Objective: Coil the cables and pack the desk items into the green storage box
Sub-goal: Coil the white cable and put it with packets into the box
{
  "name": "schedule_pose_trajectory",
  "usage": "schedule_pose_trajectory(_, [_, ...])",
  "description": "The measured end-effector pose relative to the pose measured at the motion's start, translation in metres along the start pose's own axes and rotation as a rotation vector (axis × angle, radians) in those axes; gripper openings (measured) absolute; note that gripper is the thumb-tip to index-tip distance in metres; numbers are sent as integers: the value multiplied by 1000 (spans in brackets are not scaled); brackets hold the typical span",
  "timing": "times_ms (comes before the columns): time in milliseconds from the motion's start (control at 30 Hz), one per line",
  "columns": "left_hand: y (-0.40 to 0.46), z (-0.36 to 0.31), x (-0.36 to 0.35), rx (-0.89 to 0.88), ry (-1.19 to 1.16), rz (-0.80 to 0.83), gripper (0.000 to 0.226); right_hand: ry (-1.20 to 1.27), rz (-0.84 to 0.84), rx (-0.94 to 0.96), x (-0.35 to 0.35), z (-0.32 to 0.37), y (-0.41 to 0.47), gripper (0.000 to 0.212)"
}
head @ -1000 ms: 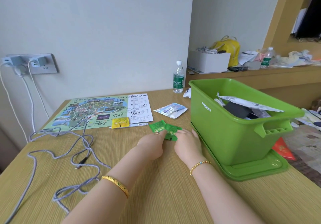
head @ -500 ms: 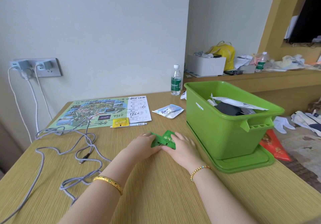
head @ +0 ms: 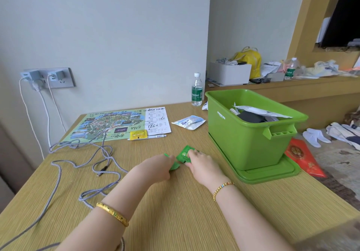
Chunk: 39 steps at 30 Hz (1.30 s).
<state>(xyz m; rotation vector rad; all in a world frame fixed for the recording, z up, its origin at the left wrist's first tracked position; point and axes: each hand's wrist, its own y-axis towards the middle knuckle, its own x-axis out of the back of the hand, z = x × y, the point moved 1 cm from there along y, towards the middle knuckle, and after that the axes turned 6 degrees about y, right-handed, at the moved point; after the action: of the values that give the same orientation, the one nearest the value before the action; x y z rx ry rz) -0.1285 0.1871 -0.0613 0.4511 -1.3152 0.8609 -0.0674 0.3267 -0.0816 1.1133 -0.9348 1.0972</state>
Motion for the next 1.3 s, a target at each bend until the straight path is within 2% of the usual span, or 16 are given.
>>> schedule_pose_trajectory(67, [-5, -2, -2, 5, 4, -31, 27, -33, 41, 14, 5, 6, -4, 25])
schedule_pose_trajectory(233, [-14, -3, -11, 23, -77, -146, 17, -131, 128, -1, 14, 22, -5, 33])
schedule_pose_trajectory(333, [-19, 1, -13, 94, -212, -194, 15, -116, 237, -82, 18, 22, 0, 58])
schedule_pose_trajectory(400, [-21, 5, -12, 135, -338, -220, 9, -123, 294, -122, 16, 21, 1, 65])
schedule_pose_trajectory(533, [-27, 11, -7, 186, -565, -336, 6, -15, 277, -130, 9, 25, -2, 51])
schedule_pose_trajectory(767, [-32, 13, 0, 273, -768, -471, 9, -171, 174, -15, 12, 20, -4, 38])
schedule_pose_trajectory(900, [-31, 12, -1, 291, -795, -465, 7, 50, 99, -54, 3, 15, 1, 40])
schedule_pose_trajectory(967, [-29, 14, -3, 313, -806, -475, 7, 207, 165, -83, -4, 13, 3, 59])
schedule_pose_trajectory(1033, [-27, 18, -5, 342, -834, -506, 7, 238, 228, -63, -8, 15, 5, 72])
schedule_pose_trajectory(1100, [-24, 21, -6, 379, -903, -538, 7, 134, 209, -6, -6, 18, 8, 62])
schedule_pose_trajectory(1200, [-21, 25, -2, 455, -1169, -572, 9, -113, 95, 136, 3, 31, 8, 31])
schedule_pose_trajectory(1300, [-20, 26, 9, 508, -1296, -649, 10, -33, 11, 51, 12, 36, 7, 26])
